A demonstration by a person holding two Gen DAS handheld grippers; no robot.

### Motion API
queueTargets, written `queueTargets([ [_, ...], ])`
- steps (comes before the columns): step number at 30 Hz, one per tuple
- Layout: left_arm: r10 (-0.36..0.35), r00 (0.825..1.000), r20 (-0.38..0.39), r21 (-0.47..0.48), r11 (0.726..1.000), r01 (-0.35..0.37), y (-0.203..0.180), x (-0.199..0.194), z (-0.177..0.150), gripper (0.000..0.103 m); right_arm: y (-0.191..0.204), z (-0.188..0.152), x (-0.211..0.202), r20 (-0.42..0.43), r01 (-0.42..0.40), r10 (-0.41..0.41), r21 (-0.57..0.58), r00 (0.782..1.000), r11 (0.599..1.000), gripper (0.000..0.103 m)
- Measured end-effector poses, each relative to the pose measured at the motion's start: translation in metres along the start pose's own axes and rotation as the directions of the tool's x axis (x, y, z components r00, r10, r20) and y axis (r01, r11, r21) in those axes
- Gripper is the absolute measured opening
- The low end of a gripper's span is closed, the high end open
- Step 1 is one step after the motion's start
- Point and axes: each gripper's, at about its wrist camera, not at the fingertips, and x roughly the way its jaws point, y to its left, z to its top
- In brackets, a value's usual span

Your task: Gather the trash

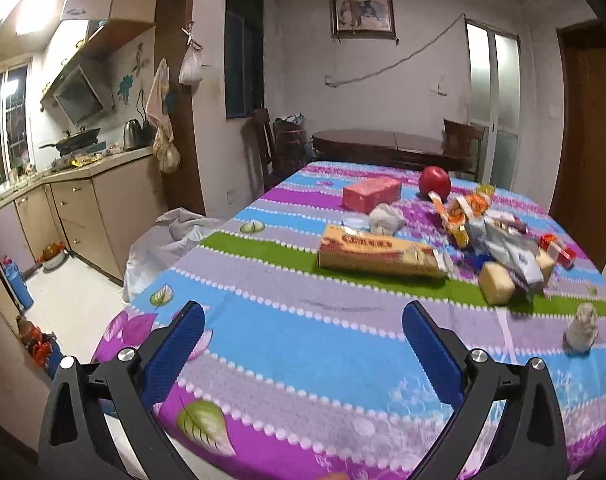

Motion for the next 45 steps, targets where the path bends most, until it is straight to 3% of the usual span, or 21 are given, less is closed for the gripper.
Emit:
queueTargets([
  [5, -0.098, 0.995, 0.009, -0.066, 0.993, 0.098, 0.001, -0.003, 0.011, 0.099, -0.003, 0.003, -0.008, -0.038, -0.046, 0.049, 0.068, 0.998, 0.997, 0.098],
  [7, -0.142, 0.990, -0.029, -0.054, 0.989, 0.140, -0.011, -0.005, 0.010, 0.099, 0.002, 0.001, -0.018, -0.035, -0.046, 0.048, 0.071, 0.998, 0.996, 0.098],
  [11, -0.248, 0.959, -0.140, -0.081, 0.968, 0.238, -0.037, -0.008, -0.006, 0.099, 0.010, -0.013, -0.039, -0.072, -0.086, 0.094, 0.108, 0.993, 0.990, 0.098],
  [16, -0.292, 0.941, -0.171, -0.033, 0.956, 0.290, -0.063, -0.021, -0.028, 0.099, 0.016, -0.030, -0.059, -0.109, -0.126, 0.137, 0.098, 0.985, 0.987, 0.098],
  [21, -0.417, 0.874, -0.250, -0.147, 0.908, 0.391, -0.063, -0.010, -0.037, 0.099, -0.019, -0.037, -0.064, -0.098, -0.213, 0.249, 0.280, 0.964, 0.936, 0.098],
  [24, -0.490, 0.818, -0.302, -0.204, 0.871, 0.447, -0.065, -0.001, -0.042, 0.099, -0.027, -0.038, -0.063, -0.123, -0.174, 0.222, 0.315, 0.967, 0.933, 0.098],
  [27, -0.469, 0.837, -0.281, -0.217, 0.881, 0.421, -0.065, -0.002, -0.043, 0.099, -0.030, -0.037, -0.060, -0.117, -0.249, 0.298, 0.315, 0.947, 0.916, 0.098],
  [32, -0.409, 0.890, -0.201, -0.174, 0.909, 0.378, -0.058, -0.006, -0.024, 0.099, -0.043, -0.023, -0.054, -0.096, -0.193, 0.221, 0.238, 0.971, 0.952, 0.098],
  [34, -0.340, 0.932, -0.125, -0.094, 0.939, 0.330, -0.053, -0.007, -0.011, 0.099, -0.050, -0.013, -0.052, -0.073, -0.185, 0.203, 0.208, 0.976, 0.961, 0.098],
  [36, -0.271, 0.962, -0.042, 0.039, 0.961, 0.272, -0.049, -0.008, 0.002, 0.099, -0.052, -0.006, -0.045, -0.074, -0.163, 0.174, 0.135, 0.982, 0.977, 0.098],
  [39, -0.184, 0.982, -0.033, 0.210, 0.960, 0.187, -0.046, 0.008, 0.022, 0.099, -0.050, 0.000, -0.033, -0.089, -0.100, 0.101, 0.009, 0.991, 0.995, 0.098],
  [42, -0.126, 0.988, -0.086, 0.274, 0.951, 0.145, -0.037, 0.034, 0.040, 0.099, -0.053, 0.001, -0.022, -0.093, -0.074, 0.069, -0.044, 0.993, 0.996, 0.098],
  [45, -0.118, 0.983, -0.139, 0.283, 0.947, 0.153, -0.031, 0.058, 0.053, 0.099, -0.057, 0.002, -0.012, -0.098, -0.070, 0.065, -0.045, 0.993, 0.997, 0.098],
])
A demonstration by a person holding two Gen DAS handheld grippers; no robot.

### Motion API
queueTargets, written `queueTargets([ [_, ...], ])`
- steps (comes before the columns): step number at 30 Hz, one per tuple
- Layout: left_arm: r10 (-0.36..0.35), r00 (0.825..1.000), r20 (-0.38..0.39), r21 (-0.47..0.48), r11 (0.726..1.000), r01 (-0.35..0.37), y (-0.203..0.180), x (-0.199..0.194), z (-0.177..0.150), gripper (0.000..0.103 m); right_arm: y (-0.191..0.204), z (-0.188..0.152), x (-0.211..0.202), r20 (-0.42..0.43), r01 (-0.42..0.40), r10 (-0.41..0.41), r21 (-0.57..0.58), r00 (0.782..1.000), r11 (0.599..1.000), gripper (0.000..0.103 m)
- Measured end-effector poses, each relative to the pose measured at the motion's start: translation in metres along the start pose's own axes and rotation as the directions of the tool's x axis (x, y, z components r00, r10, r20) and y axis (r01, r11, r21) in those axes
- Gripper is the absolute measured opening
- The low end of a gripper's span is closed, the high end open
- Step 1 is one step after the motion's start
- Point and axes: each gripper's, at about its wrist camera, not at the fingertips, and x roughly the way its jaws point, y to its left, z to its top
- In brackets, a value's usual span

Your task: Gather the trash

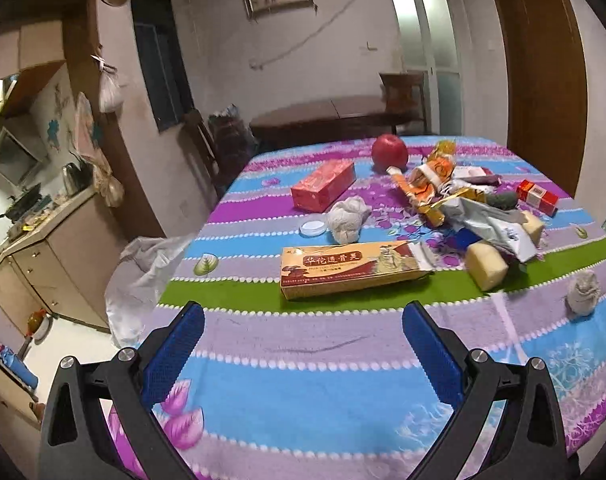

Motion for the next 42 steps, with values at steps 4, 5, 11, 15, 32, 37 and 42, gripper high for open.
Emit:
queueTargets([
  [4, -0.004, 0.998, -0.057, 0.001, 1.000, 0.004, 0.006, 0.025, 0.010, 0.099, 0.001, 0.005, 0.020, -0.056, 0.011, -0.013, -0.043, 0.998, 0.999, 0.098],
  [5, 0.001, 0.998, -0.066, 0.001, 1.000, -0.001, 0.007, 0.031, 0.013, 0.099, 0.002, 0.007, 0.024, -0.065, 0.020, -0.024, -0.062, 0.998, 0.998, 0.098],
  [11, 0.018, 0.997, -0.078, 0.027, 1.000, -0.016, 0.001, 0.055, 0.025, 0.099, 0.001, 0.016, 0.043, -0.088, 0.032, -0.041, -0.106, 0.995, 0.994, 0.098],
  [15, 0.023, 0.996, -0.082, 0.039, 0.999, -0.020, 0.002, 0.064, 0.030, 0.099, 0.001, 0.018, 0.055, -0.119, 0.028, -0.042, -0.122, 0.992, 0.992, 0.098],
  [32, -0.087, 0.990, -0.115, 0.129, 0.986, 0.102, 0.010, 0.089, 0.042, 0.099, -0.008, 0.009, 0.077, -0.189, 0.005, -0.018, -0.071, 0.982, 0.997, 0.098],
  [37, -0.322, 0.937, -0.138, 0.360, 0.865, 0.350, 0.012, 0.113, 0.056, 0.099, -0.010, 0.011, 0.073, -0.193, 0.009, -0.018, -0.049, 0.981, 0.999, 0.098],
  [42, -0.454, 0.857, -0.244, 0.397, 0.759, 0.515, 0.016, 0.143, 0.070, 0.099, -0.012, 0.012, 0.066, -0.191, 0.036, -0.043, -0.045, 0.981, 0.998, 0.098],
])
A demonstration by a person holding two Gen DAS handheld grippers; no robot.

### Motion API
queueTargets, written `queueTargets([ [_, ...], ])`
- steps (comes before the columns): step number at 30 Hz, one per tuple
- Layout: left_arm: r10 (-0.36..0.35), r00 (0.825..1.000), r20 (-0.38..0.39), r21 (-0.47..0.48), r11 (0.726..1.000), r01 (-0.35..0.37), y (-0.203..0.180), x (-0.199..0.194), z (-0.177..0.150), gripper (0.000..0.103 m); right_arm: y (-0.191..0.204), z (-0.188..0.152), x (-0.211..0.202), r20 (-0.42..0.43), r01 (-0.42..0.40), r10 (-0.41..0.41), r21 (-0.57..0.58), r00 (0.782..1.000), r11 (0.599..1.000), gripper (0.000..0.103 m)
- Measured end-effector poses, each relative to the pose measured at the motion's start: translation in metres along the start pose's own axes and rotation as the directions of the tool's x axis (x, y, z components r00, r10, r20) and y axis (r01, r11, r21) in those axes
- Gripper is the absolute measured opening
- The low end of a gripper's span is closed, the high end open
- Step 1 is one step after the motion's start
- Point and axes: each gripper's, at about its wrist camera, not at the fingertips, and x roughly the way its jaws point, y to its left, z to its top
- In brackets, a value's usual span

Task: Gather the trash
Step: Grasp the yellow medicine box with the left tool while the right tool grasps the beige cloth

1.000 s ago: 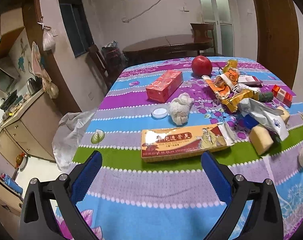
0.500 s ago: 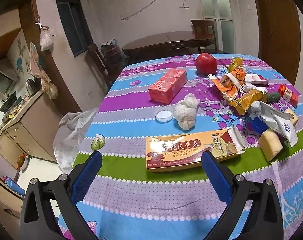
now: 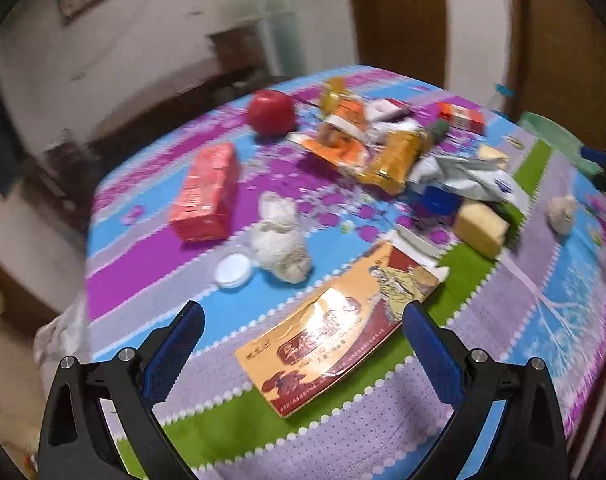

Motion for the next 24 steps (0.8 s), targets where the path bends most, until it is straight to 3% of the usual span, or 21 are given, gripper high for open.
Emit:
queueTargets([
  [9, -0.154, 0.984, -0.087, 0.171, 0.971, 0.167, -0.018, 0.041, 0.003, 0.098, -0.006, -0.001, 0.007, -0.049, -0.026, 0.029, 0.053, 0.998, 0.998, 0.098],
  [13, -0.150, 0.975, -0.166, 0.207, 0.961, 0.183, -0.028, 0.063, -0.003, 0.080, -0.003, -0.002, 0.006, -0.051, -0.020, 0.021, 0.028, 0.998, 0.999, 0.098],
  [18, -0.161, 0.979, -0.127, 0.189, 0.965, 0.183, -0.036, 0.055, -0.009, 0.069, 0.000, -0.004, 0.006, -0.053, -0.062, 0.061, -0.009, 0.997, 0.998, 0.098],
  [21, -0.150, 0.986, -0.075, 0.156, 0.975, 0.160, -0.044, 0.040, -0.015, 0.065, 0.003, -0.005, 0.005, -0.062, -0.130, 0.128, -0.026, 0.990, 0.991, 0.098],
  [24, -0.138, 0.990, 0.022, 0.094, 0.986, 0.136, -0.044, 0.008, -0.020, 0.065, 0.017, -0.007, 0.006, -0.096, -0.235, 0.226, -0.092, 0.969, 0.968, 0.098],
])
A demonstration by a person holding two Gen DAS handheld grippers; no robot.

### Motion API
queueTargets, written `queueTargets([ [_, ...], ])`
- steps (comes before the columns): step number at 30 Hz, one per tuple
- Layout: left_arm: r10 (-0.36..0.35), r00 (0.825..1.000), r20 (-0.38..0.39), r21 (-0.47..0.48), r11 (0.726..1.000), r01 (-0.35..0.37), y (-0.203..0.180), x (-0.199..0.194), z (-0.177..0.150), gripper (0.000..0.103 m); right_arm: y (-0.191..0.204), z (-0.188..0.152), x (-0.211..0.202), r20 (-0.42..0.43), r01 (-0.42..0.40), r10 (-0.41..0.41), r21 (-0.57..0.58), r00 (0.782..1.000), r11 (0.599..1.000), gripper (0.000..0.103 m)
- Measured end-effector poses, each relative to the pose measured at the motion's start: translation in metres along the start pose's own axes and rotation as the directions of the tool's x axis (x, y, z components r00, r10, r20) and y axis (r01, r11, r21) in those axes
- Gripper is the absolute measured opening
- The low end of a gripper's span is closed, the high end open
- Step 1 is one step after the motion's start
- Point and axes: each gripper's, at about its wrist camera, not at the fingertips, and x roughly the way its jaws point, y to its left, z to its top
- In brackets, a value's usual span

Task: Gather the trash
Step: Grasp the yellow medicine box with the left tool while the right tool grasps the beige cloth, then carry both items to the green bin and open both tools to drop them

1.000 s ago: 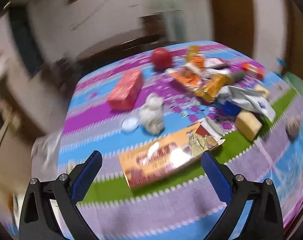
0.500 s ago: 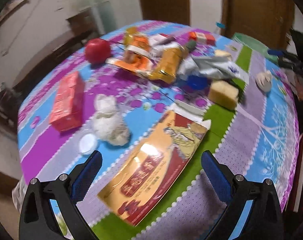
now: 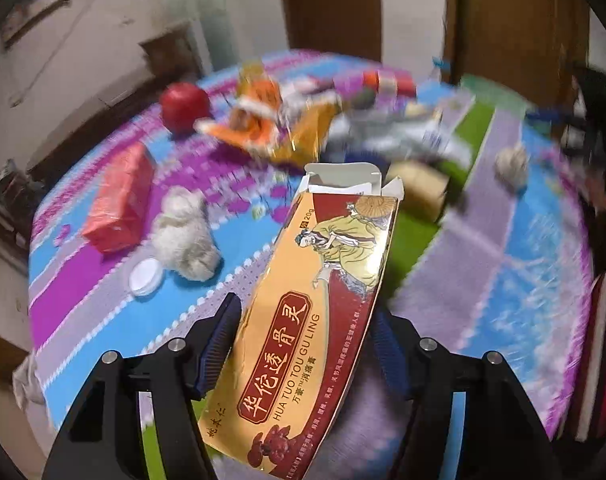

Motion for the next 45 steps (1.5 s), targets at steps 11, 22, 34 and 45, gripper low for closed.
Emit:
queueTargets([
  [11, 0.194, 0.972, 0.129, -0.297, 0.943, -0.149, -0.051, -0.079, 0.003, 0.065, 0.007, -0.001, 0.057, -0.171, -0.041, 0.039, -0.012, 0.984, 0.999, 0.054],
  [22, 0.209, 0.971, 0.118, -0.295, 0.941, -0.167, -0.111, -0.052, 0.081, 0.065, -0.019, 0.009, -0.008, 0.029, -0.046, 0.044, 0.071, 0.999, 0.996, 0.041],
  [34, 0.032, 0.986, 0.162, -0.024, 0.999, -0.029, -0.244, 0.025, 0.251, 0.065, -0.148, 0.033, -0.142, 0.079, 0.219, -0.248, 0.269, 0.966, 0.938, 0.042],
  [45, -0.178, 0.983, -0.040, 0.050, 0.982, 0.180, -0.391, 0.169, 0.363, 0.065, -0.258, 0.010, -0.172, -0.176, 0.448, -0.412, 0.371, 0.894, 0.813, 0.042],
])
